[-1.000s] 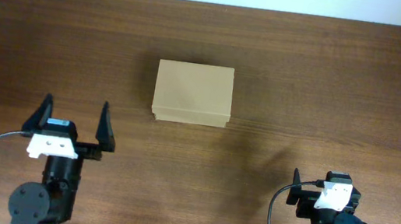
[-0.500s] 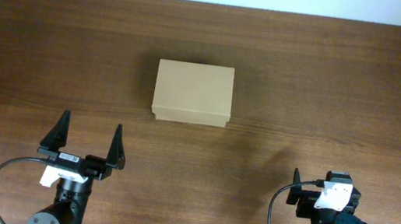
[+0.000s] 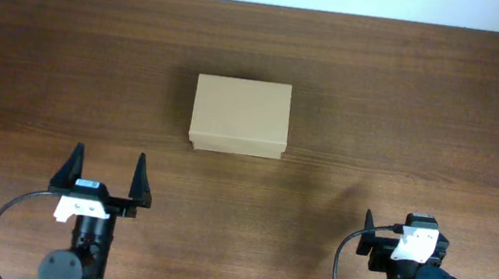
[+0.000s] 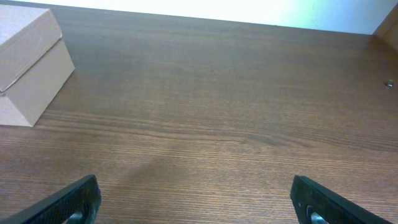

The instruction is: Pack container

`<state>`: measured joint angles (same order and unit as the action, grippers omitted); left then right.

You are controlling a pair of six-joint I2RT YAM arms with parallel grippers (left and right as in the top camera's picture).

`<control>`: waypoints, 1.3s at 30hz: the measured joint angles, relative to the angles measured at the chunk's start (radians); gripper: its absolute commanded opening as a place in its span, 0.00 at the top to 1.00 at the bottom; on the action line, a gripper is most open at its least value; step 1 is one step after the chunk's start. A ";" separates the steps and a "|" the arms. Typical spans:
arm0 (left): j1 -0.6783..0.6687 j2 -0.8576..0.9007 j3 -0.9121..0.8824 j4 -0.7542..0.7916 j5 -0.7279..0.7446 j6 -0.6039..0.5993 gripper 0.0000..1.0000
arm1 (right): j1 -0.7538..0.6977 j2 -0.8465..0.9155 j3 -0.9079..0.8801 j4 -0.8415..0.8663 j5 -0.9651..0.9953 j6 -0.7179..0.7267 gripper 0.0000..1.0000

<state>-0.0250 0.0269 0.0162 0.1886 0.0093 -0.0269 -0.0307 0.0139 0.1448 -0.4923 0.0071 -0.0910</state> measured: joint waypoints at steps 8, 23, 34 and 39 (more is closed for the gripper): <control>0.000 -0.001 -0.004 -0.260 -0.010 0.000 0.00 | 0.000 0.000 0.000 0.000 0.000 0.001 0.01; 0.000 -0.001 -0.005 -0.265 -0.011 0.000 0.00 | 0.000 0.000 0.000 0.000 0.000 0.000 0.01; 0.000 -0.001 -0.005 -0.264 -0.011 0.000 0.00 | 0.000 0.000 0.000 0.000 0.000 0.000 0.01; 0.000 -0.001 -0.005 -0.264 -0.011 0.000 0.00 | 0.000 0.000 0.000 0.000 0.000 0.000 0.01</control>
<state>-0.0246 0.0257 0.0116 -0.0757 -0.0013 -0.0273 -0.0307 0.0139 0.1448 -0.4919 0.0071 -0.0906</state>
